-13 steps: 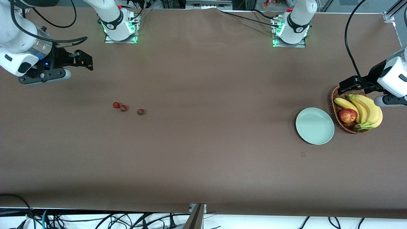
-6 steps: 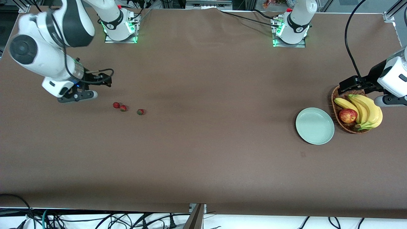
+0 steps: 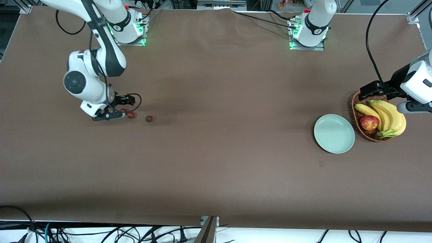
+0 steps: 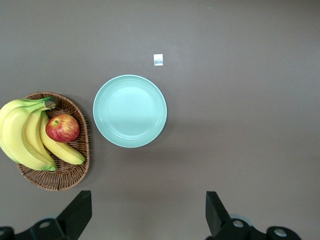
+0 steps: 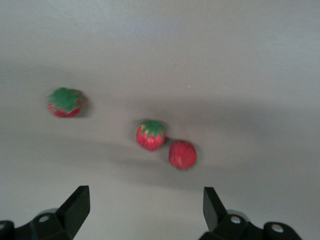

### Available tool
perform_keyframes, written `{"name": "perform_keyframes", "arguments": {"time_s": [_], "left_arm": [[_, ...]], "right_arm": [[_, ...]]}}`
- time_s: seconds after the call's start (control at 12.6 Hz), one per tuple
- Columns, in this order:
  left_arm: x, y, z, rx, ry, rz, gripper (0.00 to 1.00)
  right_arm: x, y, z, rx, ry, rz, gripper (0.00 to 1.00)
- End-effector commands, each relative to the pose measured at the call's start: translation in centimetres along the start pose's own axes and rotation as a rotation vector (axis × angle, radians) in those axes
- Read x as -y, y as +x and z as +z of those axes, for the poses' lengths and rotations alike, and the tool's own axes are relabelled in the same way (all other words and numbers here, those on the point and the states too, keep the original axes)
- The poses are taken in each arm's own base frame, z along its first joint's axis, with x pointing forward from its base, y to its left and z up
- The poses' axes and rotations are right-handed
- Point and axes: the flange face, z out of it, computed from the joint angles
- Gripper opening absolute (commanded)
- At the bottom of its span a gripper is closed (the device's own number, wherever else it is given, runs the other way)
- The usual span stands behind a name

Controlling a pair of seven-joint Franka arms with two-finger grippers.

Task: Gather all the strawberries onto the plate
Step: 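Reach the right gripper down and grasp a strawberry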

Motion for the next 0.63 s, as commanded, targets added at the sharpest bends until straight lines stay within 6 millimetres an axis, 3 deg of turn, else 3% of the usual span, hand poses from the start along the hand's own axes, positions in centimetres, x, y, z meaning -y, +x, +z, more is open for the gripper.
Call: {"name": "perform_keyframes", "arguments": {"time_s": [0.0,0.16,0.32,0.55], "left_arm": [[-0.1,0.2,-0.5,-0.004,-0.009,-0.009,1.00],[-0.1,0.2,-0.5,-0.004,-0.011,-0.010,1.00],[-0.1,0.2,-0.5,-0.004,-0.011,-0.010,1.00],[-0.1,0.2,-0.4,-0.003,-0.011,-0.010,1.00]], "right_arm": [[0.1,0.7,3.5,-0.002,-0.012,-0.036,1.00],[0.1,0.9,4.4,0.000,-0.013,-0.040,0.98],[2.1,1.1,4.3,-0.003,-0.017,-0.074,0.94],[2.1,1.3,4.2,-0.006,-0.020,-0.083,0.94]]}}
